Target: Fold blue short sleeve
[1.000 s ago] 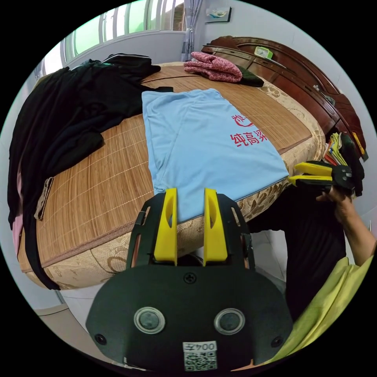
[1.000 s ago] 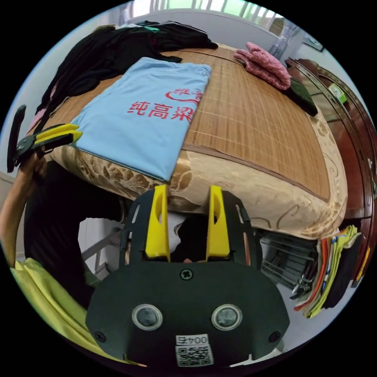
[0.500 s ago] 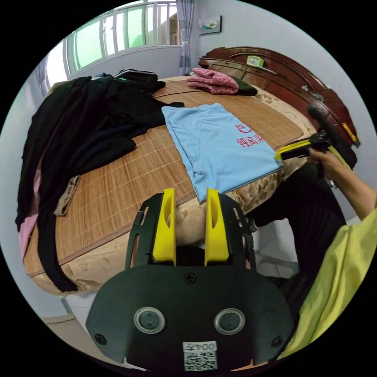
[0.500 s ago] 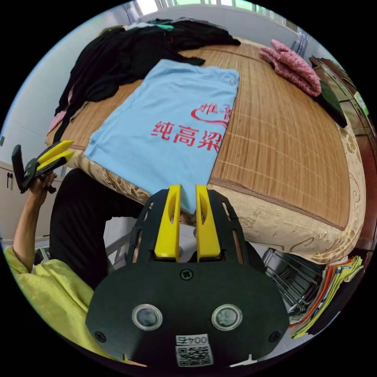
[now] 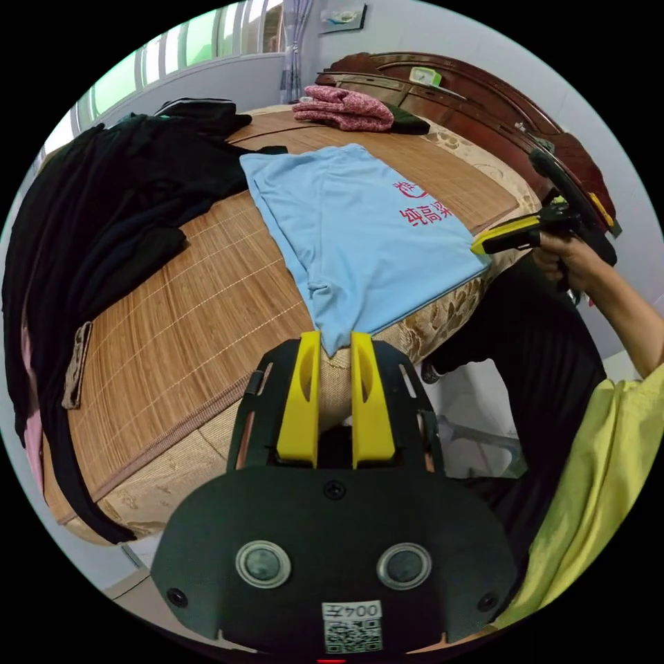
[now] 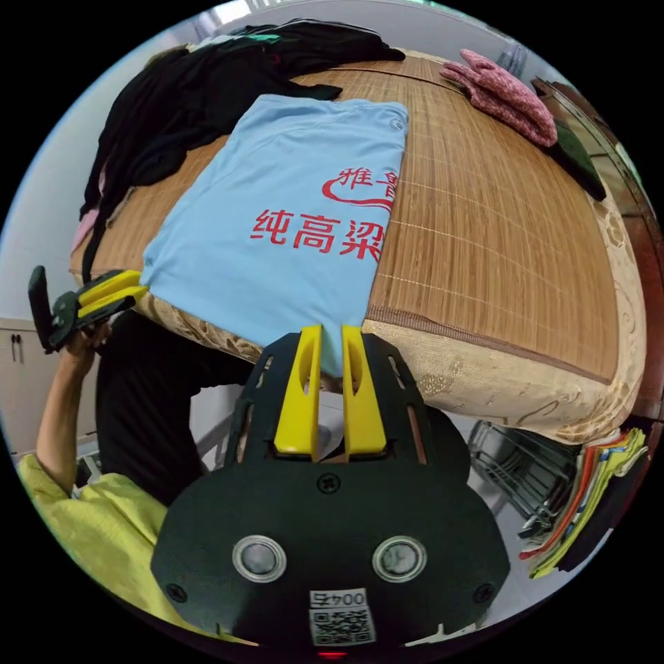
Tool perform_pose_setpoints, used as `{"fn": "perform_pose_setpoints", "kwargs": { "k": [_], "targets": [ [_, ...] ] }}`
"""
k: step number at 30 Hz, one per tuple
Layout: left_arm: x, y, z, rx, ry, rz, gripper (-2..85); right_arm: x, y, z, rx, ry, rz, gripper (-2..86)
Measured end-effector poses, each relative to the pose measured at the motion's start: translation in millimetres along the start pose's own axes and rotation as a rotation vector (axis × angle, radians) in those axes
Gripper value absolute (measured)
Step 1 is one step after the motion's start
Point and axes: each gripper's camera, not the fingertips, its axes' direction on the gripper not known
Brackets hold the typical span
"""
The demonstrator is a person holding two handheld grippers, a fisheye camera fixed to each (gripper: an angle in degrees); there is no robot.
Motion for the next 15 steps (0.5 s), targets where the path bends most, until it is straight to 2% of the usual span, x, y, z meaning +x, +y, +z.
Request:
{"fn": "perform_pose_setpoints", "kwargs": {
  "k": [3,7,15],
  "targets": [
    [17.9,3.3,-23.9,0.125,-0.02,0.089,10.6,52.1,21.1,-4.3,0.037,-0.251,0.141,7.8],
    [47.5,-7.7,-29.9,0.173,-0.026,0.182,12.8,112.0,48.7,17.1,0.063,-0.619,0.326,10.4],
    [115.0,-61.7,-4.9,0.125,0.029,0.327,13.7,129.0,57.0,35.2,0.046,-0.66,0.384,10.5]
  ]
}}
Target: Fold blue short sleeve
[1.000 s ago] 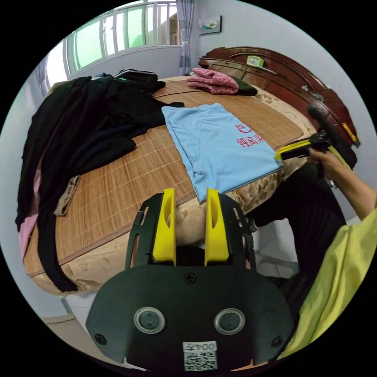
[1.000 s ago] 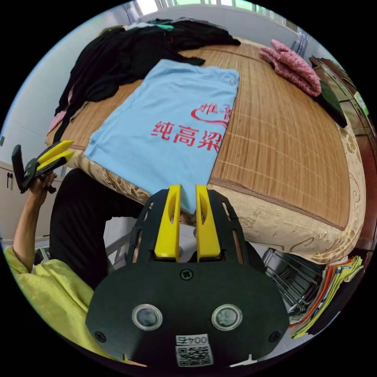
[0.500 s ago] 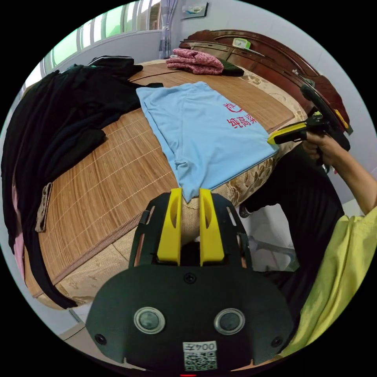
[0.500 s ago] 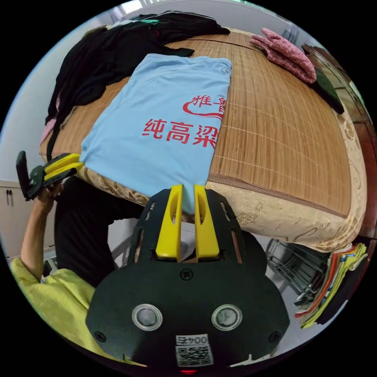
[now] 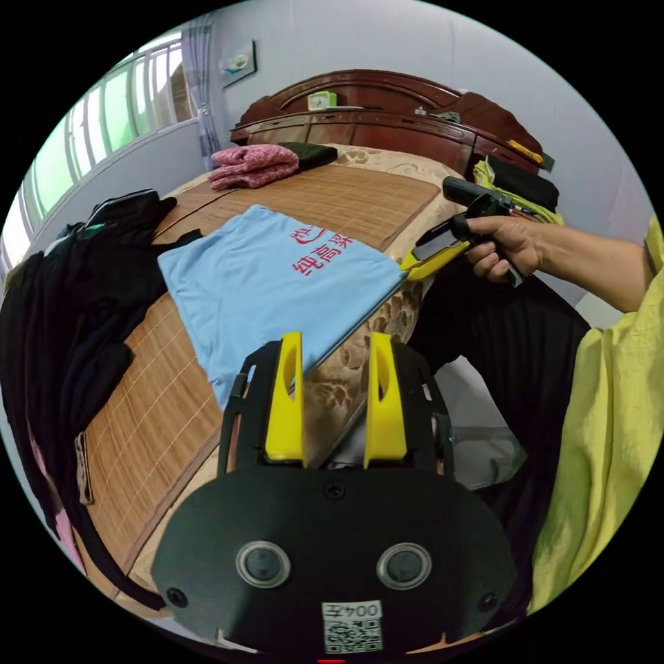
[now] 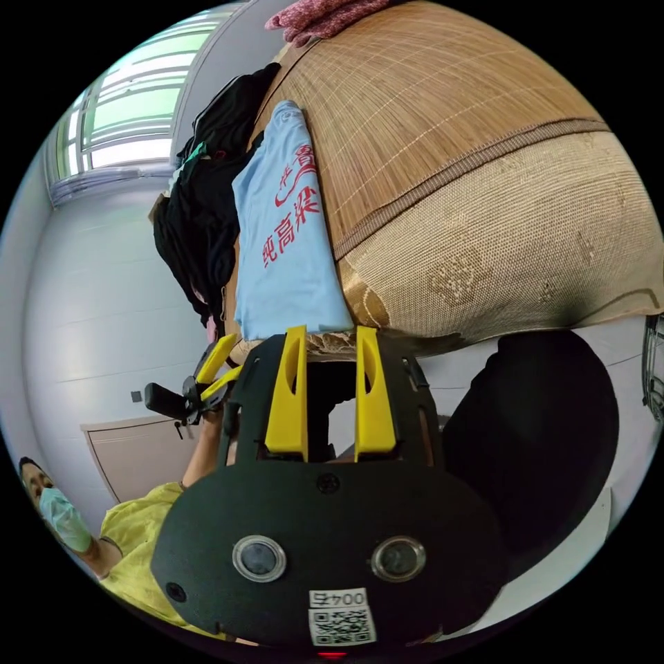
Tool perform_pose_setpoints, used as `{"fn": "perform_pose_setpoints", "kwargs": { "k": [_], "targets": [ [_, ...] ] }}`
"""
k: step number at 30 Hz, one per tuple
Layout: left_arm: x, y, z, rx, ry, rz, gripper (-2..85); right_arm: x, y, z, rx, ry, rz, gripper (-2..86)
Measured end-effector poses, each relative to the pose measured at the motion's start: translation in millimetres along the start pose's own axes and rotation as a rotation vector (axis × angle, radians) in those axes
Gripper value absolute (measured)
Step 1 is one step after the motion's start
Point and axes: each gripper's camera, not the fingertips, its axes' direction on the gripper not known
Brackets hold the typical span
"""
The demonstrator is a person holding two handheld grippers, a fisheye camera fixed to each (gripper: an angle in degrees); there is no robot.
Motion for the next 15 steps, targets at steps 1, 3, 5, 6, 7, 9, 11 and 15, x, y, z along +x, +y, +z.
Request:
{"fn": "perform_pose_setpoints", "kwargs": {
  "k": [1,3,5,6,7,9,11,15],
  "targets": [
    [3.0,-4.7,2.4,-0.004,0.003,0.01,13.8,0.8,-1.0,-0.4,0.001,-0.003,0.007,9.6],
    [16.3,-24.3,13.3,-0.024,0.012,0.053,14.4,-1.7,-0.9,-4.2,0.008,-0.013,0.002,6.5],
    [27.9,-38.9,19.8,-0.033,-0.004,0.095,15.0,-8.6,2.0,-12.8,0.039,-0.071,-0.012,4.1],
    [35.3,-48.4,22.9,-0.031,-0.019,0.118,15.5,-15.9,3.3,-18.7,0.054,-0.082,-0.023,3.4],
    [38.8,-53.4,24.4,-0.03,-0.027,0.128,15.8,-25.9,3.4,-23.3,0.053,-0.072,-0.045,3.1],
    [50.5,-72.9,29.8,-0.018,-0.061,0.155,16.3,-42.2,2.2,-28.5,0.038,-0.053,-0.073,2.9],
    [56.5,-86.6,35.2,-0.024,-0.094,0.168,16.1,-58.6,0.6,-32.9,0.031,-0.052,-0.1,2.7],
    [58.6,-113.5,49.1,-0.07,-0.109,0.149,12.4,-94.8,-1.9,-37.8,0.022,-0.044,-0.139,3.0]
  ]
}}
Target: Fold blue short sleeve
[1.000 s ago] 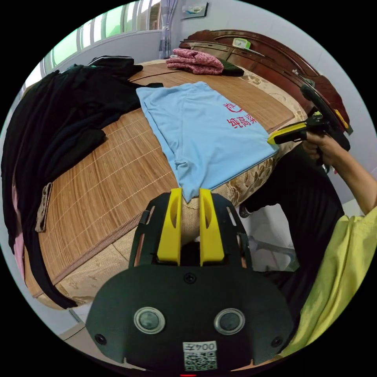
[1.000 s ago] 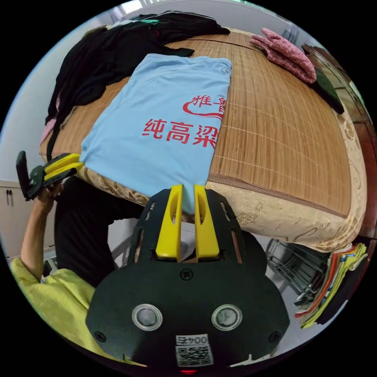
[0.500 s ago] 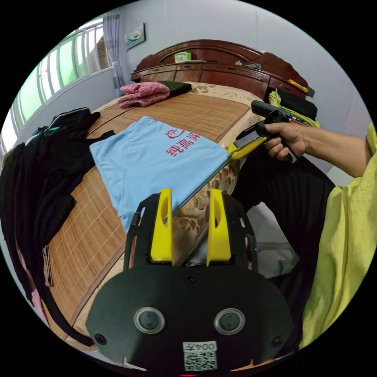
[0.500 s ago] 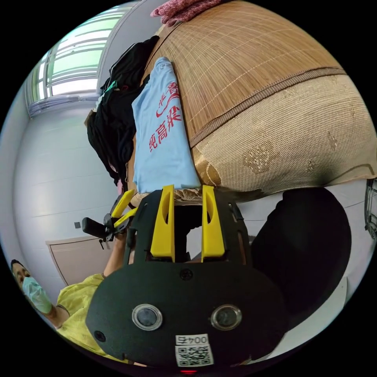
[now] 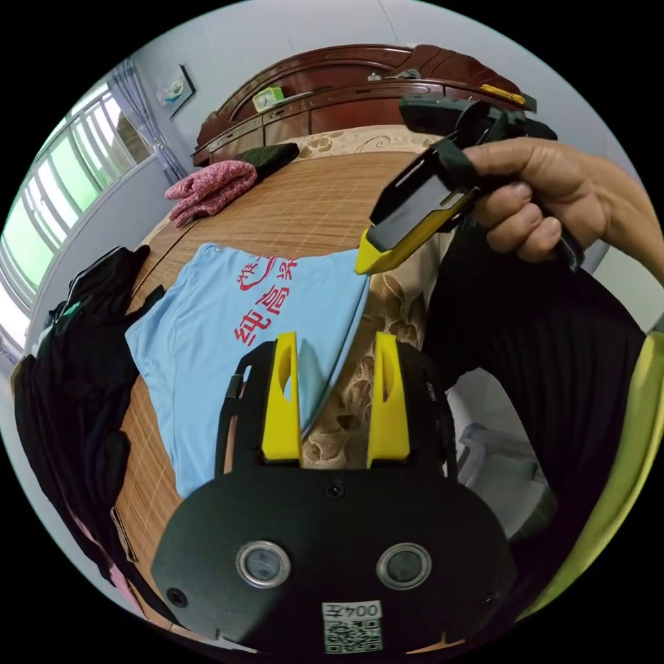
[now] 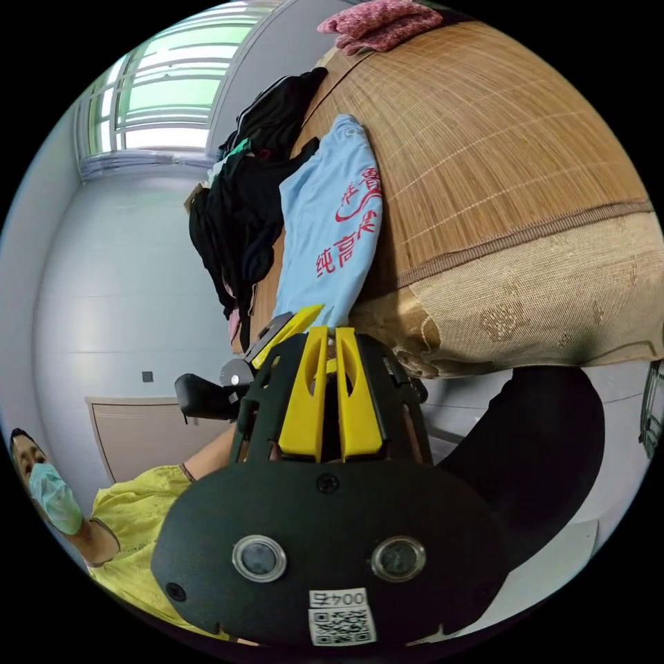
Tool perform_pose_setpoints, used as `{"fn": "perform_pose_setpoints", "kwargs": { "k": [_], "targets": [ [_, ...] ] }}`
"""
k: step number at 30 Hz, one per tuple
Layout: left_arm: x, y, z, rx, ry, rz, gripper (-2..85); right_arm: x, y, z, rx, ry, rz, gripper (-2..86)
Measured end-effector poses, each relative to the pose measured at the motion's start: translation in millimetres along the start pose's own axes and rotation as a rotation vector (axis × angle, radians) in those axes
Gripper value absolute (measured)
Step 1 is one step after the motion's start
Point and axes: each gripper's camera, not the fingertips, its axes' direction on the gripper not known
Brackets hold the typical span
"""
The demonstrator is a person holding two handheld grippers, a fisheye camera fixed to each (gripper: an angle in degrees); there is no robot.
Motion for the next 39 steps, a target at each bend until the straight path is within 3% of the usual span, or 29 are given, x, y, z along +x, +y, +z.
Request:
{"fn": "perform_pose_setpoints", "kwargs": {
  "k": [5,10,14,17,19,21,25,29,33,39],
  "targets": [
    [-10.0,-16.6,-9.2,0.014,-0.02,-0.045,3.4,-63.7,4.8,-5.2,-0.019,0.194,-0.204,4.6],
    [-27.7,-28.3,-18.4,0.002,0.074,-0.054,1.8,-171.3,27.1,17.5,-0.089,0.771,-0.656,13.4],
    [-40.2,-39.6,-25.9,-0.018,0.113,-0.04,1.7,-225.8,32.6,62.3,-0.166,0.995,-0.907,15.2],
    [-45.5,-46.1,-30.9,-0.03,0.122,-0.028,2.1,-251.2,32.2,104.0,-0.228,1.147,-1.049,14.3],
    [-47.5,-47.7,-33.6,-0.031,0.124,-0.021,2.7,-263.5,25.2,120.4,-0.205,1.282,-1.096,7.4],
    [-51.0,-44.9,-39.7,-0.018,0.153,-0.011,4.7,-279.8,15.5,116.2,-0.214,1.255,-1.094,2.0],
    [-64.3,-25.8,-61.8,0.063,0.176,-0.066,12.8,-322.6,-15.8,90.6,-0.269,1.129,-1.037,-0.2],
    [-75.8,1.7,-82.1,0.09,0.021,-0.128,18.3,-352.1,-40.1,75.0,-0.313,1.062,-1.012,-0.6],
    [-91.5,6.9,-84.6,0.056,-0.127,-0.187,18.3,-379.2,-59.5,63.5,-0.336,1.021,-1.018,-0.5],
    [-122.6,5.3,-77.5,-0.065,-0.2,-0.24,13.8,-396.0,-83.0,35.0,-0.298,0.983,-0.978,-0.3]
  ]
}}
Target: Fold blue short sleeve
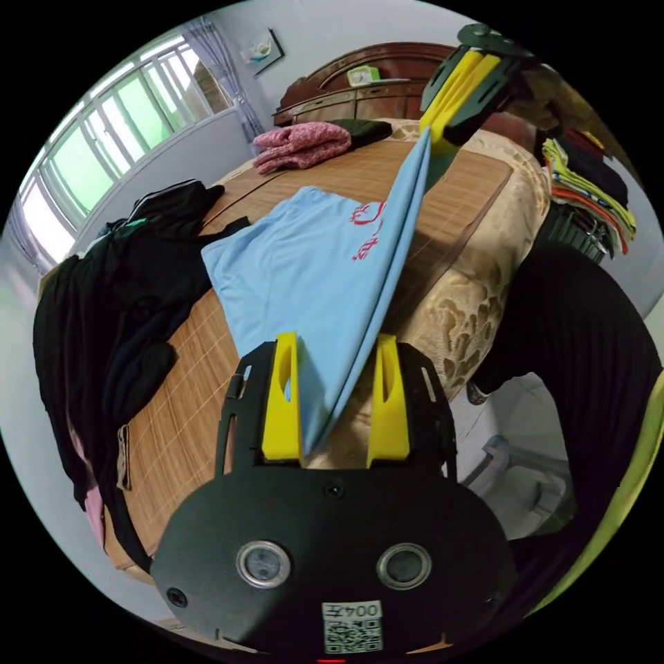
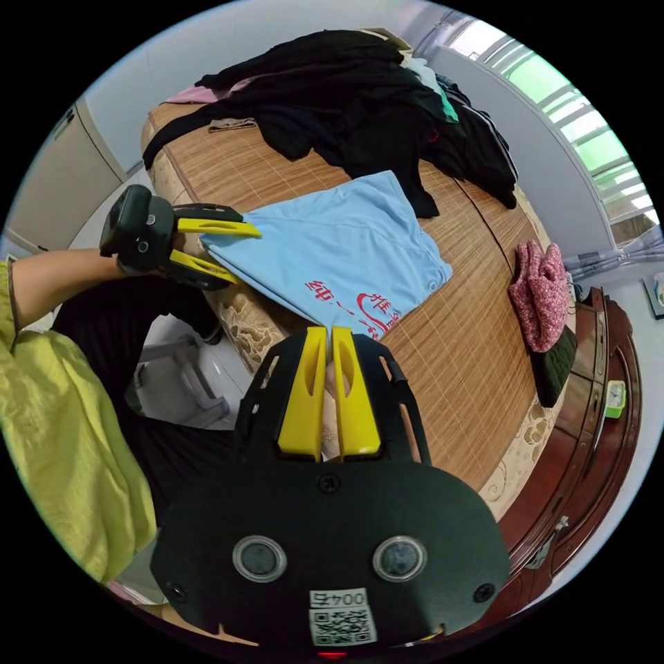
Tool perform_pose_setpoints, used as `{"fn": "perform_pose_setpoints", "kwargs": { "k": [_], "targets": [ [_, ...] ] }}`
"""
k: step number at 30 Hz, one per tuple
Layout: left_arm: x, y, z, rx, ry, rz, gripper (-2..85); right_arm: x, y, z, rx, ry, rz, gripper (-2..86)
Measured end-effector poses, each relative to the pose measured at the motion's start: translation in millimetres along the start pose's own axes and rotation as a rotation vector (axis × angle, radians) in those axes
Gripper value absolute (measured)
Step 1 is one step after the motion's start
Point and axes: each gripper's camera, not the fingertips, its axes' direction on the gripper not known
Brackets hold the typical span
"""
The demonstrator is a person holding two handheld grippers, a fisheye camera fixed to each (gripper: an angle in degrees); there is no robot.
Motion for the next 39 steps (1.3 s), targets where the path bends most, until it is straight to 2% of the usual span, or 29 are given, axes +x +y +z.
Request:
{"fn": "perform_pose_setpoints", "kwargs": {
  "k": [8,16,25,35,39],
  "targets": [
    [-29.2,-17.1,-10.6,-0.002,-0.036,0.049,2.2,30.5,25.0,-15.4,0.076,-0.074,0.115,0.1],
    [-45.3,-29.9,-52.3,0.002,0.085,0.121,0.4,9.9,80.7,-30.9,0.106,-0.079,0.138,-0.5],
    [-76.8,-103.1,-55.7,-0.163,0.176,0.293,0.0,53.5,79.1,-49.9,0.09,-0.09,0.182,-0.8],
    [-189.2,-237.1,16.9,-0.404,0.354,0.304,0.6,146.6,13.7,-20.6,-0.032,-0.06,0.171,-0.7],
    [-221.7,-270.1,67.6,-0.469,0.348,0.295,1.1,183.5,-7.3,18.8,-0.072,-0.076,0.177,-0.7]
  ]
}}
